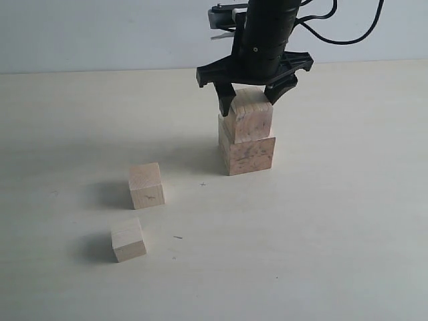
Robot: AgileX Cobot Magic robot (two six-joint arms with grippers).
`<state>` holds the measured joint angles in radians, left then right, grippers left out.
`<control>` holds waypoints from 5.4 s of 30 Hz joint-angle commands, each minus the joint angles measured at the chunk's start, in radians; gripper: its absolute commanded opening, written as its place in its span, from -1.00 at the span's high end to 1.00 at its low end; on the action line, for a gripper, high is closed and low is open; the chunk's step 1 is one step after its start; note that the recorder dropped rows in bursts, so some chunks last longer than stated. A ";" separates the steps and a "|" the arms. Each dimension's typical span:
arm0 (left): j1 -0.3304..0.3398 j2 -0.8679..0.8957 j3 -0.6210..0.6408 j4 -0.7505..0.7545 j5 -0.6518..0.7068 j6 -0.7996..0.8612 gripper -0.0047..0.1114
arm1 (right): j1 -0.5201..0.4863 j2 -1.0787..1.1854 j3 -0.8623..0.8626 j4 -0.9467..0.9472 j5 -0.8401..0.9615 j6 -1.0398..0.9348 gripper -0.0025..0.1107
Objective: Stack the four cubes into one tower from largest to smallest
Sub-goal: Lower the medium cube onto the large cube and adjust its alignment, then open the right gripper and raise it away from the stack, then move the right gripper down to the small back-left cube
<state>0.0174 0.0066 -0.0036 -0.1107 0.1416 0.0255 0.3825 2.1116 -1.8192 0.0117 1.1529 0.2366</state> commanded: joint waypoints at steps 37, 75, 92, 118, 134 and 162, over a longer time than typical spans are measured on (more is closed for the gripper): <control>-0.007 -0.007 0.004 -0.006 -0.001 0.002 0.92 | 0.002 -0.040 -0.003 -0.020 -0.024 -0.003 0.56; -0.007 -0.007 0.004 -0.006 -0.001 0.001 0.92 | -0.013 -0.003 -0.003 -0.012 -0.038 -0.011 0.45; -0.007 -0.007 0.004 -0.006 -0.001 0.001 0.92 | -0.011 -0.019 -0.003 0.012 -0.060 -0.023 -0.40; -0.007 -0.007 0.004 -0.006 -0.001 0.000 0.92 | -0.011 -0.229 -0.003 -0.082 -0.047 -0.024 -0.43; -0.007 -0.007 0.004 -0.006 -0.001 0.000 0.92 | 0.037 -0.474 -0.003 -0.098 -0.034 -0.039 -0.43; -0.007 -0.007 0.004 -0.006 -0.001 0.001 0.92 | 0.090 -0.797 0.658 0.087 -0.272 -0.369 -0.43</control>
<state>0.0174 0.0066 -0.0036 -0.1107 0.1416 0.0255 0.4500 1.3410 -1.2498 0.0778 0.9565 -0.0433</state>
